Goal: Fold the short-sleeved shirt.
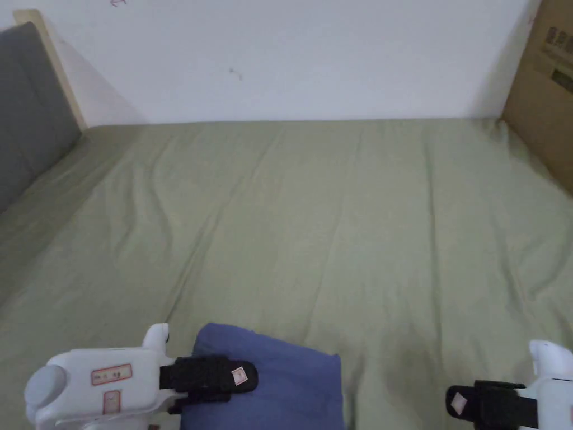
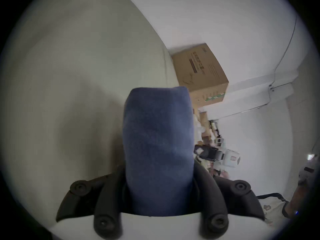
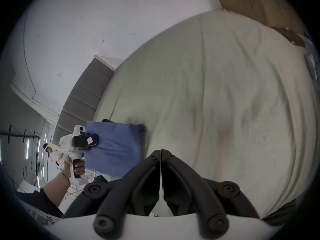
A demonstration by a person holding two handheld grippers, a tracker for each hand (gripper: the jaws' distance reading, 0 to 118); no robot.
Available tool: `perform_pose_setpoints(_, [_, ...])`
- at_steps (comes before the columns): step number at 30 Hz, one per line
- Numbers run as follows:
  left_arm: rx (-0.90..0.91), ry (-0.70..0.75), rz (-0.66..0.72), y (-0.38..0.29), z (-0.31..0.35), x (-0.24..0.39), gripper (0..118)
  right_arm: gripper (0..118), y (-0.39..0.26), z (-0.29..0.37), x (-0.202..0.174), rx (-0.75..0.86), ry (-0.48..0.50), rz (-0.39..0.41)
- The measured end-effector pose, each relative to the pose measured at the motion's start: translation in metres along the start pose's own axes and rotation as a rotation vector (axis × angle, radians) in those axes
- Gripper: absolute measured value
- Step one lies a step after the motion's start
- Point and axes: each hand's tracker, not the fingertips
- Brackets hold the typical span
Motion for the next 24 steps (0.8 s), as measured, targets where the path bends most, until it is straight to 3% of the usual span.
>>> perform_pose_setpoints(2, [0.010, 0.085, -0.004, 0.017, 0.052, -0.009, 29, 0, 0.004, -0.002, -0.019, 0.006, -0.005, 0.033])
perform_pose_setpoints(7, [0.061, 0.349, -0.030, 0.049, 0.148, -0.031, 30, 0, 0.000, 0.021, -0.021, 0.027, -0.007, 0.082])
perform_pose_setpoints(11, [0.080, 0.547, -0.035, 0.068, 0.188, -0.034, 30, 0, 0.000, 0.023, -0.026, 0.017, -0.016, 0.088])
perform_pose_setpoints(12, [0.071, 0.668, -0.097, 0.072, 0.194, -0.035, 30, 0, 0.000, 0.022, -0.028, 0.012, -0.029, 0.098])
perform_pose_setpoints(13, [0.079, 0.776, -0.158, 0.078, 0.200, -0.037, 37, 0, 0.000, 0.020, -0.031, 0.008, -0.037, 0.108])
perform_pose_setpoints(14, [0.075, 0.834, -0.169, 0.079, 0.201, -0.036, 56, 0, 0.000, 0.020, -0.032, 0.005, -0.042, 0.113])
perform_pose_setpoints(16, [0.054, 0.928, -0.168, 0.083, 0.205, -0.042, 118, 0, 0.000, 0.019, -0.032, 0.003, -0.050, 0.118])
perform_pose_setpoints(18, [0.091, 0.939, -0.208, 0.085, 0.217, -0.032, 111, 0, 0.001, 0.018, -0.034, 0.002, -0.045, 0.115])
perform_pose_setpoints(24, [0.216, 1.008, -0.210, 0.059, 0.229, -0.006, 111, 0, 0.005, 0.019, -0.030, 0.008, -0.045, 0.120])
